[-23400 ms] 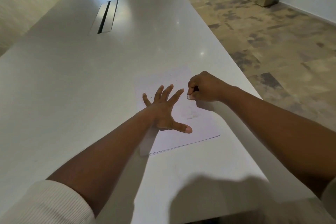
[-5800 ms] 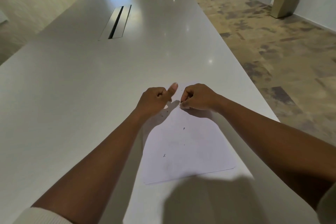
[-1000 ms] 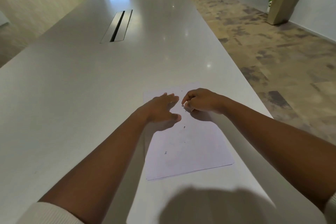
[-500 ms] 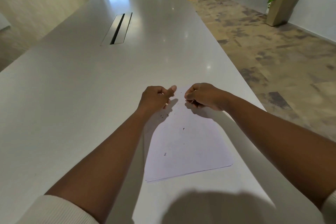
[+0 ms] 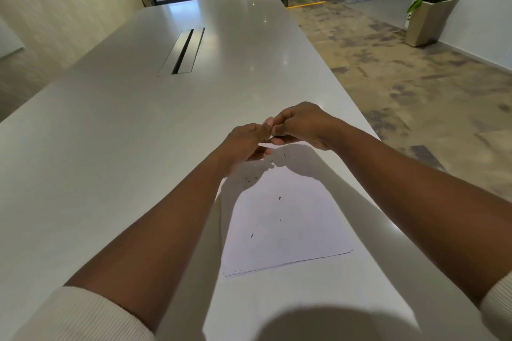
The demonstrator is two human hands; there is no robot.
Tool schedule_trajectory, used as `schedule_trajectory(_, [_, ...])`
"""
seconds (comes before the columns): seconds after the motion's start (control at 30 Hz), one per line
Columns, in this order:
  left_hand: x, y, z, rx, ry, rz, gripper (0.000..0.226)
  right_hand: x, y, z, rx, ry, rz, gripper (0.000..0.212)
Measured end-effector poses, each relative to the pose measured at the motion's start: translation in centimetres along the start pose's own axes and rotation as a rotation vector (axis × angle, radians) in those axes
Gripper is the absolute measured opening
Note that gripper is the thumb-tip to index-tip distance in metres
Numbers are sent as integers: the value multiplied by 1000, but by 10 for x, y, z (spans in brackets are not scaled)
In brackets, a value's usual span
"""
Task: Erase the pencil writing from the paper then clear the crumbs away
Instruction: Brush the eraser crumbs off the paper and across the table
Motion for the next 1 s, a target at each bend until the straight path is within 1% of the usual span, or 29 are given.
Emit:
schedule_trajectory(0.07, [1,-1,-2,-15,-17,-149,37,-1,-3,-2,36,-39,6,7])
schedule_trajectory(0.17, [1,-4,-4,-4,-69,-340,20,0,-5,-5,15,-63,34,12])
schedule_trajectory(0.33, [3,-6,-7,25,-135,-486,18,0,-5,-9,1,-98,70,14])
schedule_trajectory(0.47, [2,-3,-7,53,-187,-563,12,1,-3,-10,10,-112,50,13])
schedule_trajectory(0.67, [-7,-1,-5,115,-247,-564,18,6,-3,-13,47,-100,-1,19])
schedule_trajectory(0.83, [-13,-5,-5,186,-328,-538,16,10,-1,-14,36,-99,-37,16])
schedule_trajectory(0.9, [-15,-5,-7,185,-343,-476,13,12,-2,-14,33,-102,-63,14])
schedule_trajectory(1.0, [-16,-3,-8,142,-340,-390,22,16,-2,-14,17,-101,-92,13])
Point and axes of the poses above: each hand's wrist, its own z-axis towards the middle knuckle, its own y-axis out of the palm, x = y × z, the point moved 4 cm from there along z, towards the middle knuckle
